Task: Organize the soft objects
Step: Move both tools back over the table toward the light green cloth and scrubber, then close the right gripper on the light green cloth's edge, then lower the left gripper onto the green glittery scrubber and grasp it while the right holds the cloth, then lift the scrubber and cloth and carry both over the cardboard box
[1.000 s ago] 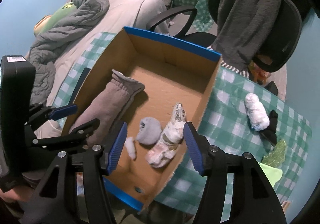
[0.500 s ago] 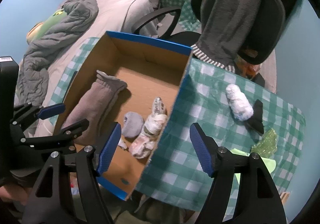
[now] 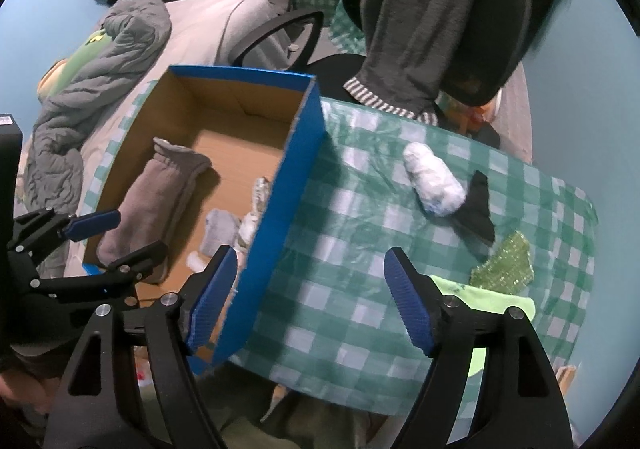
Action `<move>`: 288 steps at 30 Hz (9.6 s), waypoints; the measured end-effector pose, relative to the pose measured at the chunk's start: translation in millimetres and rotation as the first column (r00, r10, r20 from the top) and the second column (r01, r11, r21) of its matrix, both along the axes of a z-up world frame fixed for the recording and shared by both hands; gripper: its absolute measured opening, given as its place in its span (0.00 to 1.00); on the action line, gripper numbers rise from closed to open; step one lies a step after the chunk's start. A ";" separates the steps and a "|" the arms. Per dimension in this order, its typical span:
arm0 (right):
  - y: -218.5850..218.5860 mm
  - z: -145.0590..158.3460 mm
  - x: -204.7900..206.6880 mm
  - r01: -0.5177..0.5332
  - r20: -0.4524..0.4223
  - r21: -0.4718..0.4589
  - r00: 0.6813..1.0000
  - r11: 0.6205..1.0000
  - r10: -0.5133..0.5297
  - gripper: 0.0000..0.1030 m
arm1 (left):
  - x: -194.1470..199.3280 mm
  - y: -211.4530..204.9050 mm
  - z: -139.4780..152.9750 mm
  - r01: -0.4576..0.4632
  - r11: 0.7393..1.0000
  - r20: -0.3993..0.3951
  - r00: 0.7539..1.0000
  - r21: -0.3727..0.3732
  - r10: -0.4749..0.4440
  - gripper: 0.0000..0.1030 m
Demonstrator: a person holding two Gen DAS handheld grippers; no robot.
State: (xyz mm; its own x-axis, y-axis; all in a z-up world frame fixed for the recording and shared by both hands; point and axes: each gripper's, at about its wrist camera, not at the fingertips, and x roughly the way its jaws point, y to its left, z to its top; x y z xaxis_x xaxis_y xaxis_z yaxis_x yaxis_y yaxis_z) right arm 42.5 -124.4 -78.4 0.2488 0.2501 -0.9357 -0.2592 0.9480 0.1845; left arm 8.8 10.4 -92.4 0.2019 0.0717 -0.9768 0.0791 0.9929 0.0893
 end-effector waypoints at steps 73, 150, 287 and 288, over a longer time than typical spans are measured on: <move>-168.4 -177.9 -47.1 0.090 -0.134 -0.197 0.984 0.976 -0.118 0.77 | 25.1 -164.3 -87.0 0.217 0.975 -0.155 0.965 0.036 -0.210 0.71; -329.5 -132.4 -79.8 0.493 -0.084 -0.163 0.856 0.855 -0.510 0.06 | 72.0 -362.1 -151.7 0.346 0.930 -0.230 0.902 -0.125 -0.367 0.79; 71.9 16.9 -1.2 -0.163 0.206 -0.018 0.965 0.986 0.163 0.06 | -6.3 58.1 18.3 -0.178 0.979 0.120 0.975 -0.099 0.189 0.18; 77.8 16.2 -0.2 -0.173 0.205 -0.019 0.963 0.985 0.173 0.06 | -6.1 61.4 17.8 -0.183 0.978 0.118 0.974 -0.098 0.194 0.18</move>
State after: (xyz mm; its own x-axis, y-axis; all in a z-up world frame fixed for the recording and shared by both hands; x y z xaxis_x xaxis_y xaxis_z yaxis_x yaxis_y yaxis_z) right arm 42.3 -46.7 -62.2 0.3883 0.3055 -0.8694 -0.4514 0.8855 0.1096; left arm 2.7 71.8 -74.6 0.3153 0.0371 -0.9483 -0.1167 0.9932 0.0001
